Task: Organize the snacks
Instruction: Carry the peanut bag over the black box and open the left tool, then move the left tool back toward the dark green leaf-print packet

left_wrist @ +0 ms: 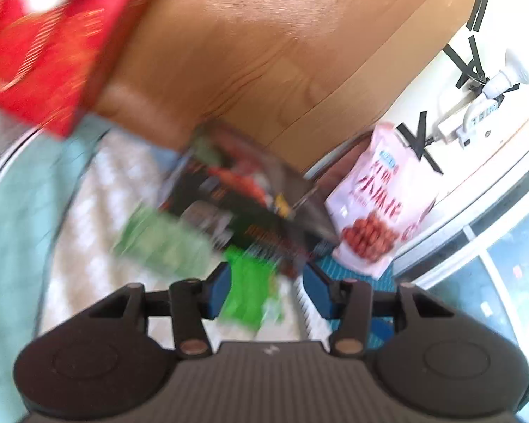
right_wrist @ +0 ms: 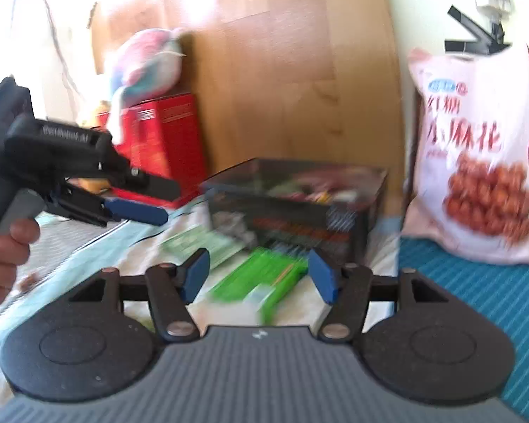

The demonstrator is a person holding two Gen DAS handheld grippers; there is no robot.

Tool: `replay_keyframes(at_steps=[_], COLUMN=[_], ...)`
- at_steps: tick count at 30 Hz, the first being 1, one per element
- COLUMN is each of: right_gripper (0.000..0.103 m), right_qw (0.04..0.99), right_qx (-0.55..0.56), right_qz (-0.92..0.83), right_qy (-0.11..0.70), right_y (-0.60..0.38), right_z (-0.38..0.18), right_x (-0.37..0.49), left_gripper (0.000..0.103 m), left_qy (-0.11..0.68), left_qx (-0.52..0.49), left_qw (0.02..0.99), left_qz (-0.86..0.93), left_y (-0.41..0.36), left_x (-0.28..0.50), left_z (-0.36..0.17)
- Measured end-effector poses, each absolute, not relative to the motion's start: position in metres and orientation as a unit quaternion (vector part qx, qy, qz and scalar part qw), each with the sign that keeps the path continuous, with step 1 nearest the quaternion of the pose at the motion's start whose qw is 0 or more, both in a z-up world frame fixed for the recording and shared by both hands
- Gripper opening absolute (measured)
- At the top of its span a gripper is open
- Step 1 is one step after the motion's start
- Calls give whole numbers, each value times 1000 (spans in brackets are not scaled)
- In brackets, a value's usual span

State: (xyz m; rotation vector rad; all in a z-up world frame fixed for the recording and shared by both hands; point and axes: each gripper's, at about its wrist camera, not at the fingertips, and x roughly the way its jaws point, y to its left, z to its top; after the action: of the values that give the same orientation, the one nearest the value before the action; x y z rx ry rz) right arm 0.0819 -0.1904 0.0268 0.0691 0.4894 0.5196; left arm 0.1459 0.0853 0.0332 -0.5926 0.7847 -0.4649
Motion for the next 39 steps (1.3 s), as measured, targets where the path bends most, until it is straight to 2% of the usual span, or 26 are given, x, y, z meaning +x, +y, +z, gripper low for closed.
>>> replay_keyframes(at_steps=[8, 11, 16, 18, 19, 22, 33, 39], right_gripper=[61, 56, 35, 30, 19, 10, 7, 7], right_qw=[889, 873, 866, 871, 873, 879, 921, 919], right_qx=[58, 91, 113, 104, 96, 76, 48, 54], right_qz=[340, 351, 333, 329, 331, 329, 258, 262], right_qy=[302, 327, 355, 348, 345, 338, 289, 290], right_y=[-151, -143, -134, -128, -126, -120, -124, -128], right_z=[5, -4, -18, -21, -21, -21, -22, -23], right_x=[42, 40, 45, 38, 35, 30, 16, 18], left_gripper=[46, 46, 45, 45, 45, 45, 45, 45], left_qy=[389, 381, 374, 368, 366, 360, 358, 354], left_qx=[-267, -249, -205, -200, -198, -190, -157, -148], left_qw=[862, 876, 898, 902, 904, 908, 917, 921], left_qz=[-183, -159, -114, -106, -103, -95, -77, -72], left_y=[113, 111, 102, 100, 99, 95, 84, 81], left_x=[60, 47, 40, 38, 37, 35, 35, 35], left_z=[-9, -12, -18, -18, -18, -19, -17, -18])
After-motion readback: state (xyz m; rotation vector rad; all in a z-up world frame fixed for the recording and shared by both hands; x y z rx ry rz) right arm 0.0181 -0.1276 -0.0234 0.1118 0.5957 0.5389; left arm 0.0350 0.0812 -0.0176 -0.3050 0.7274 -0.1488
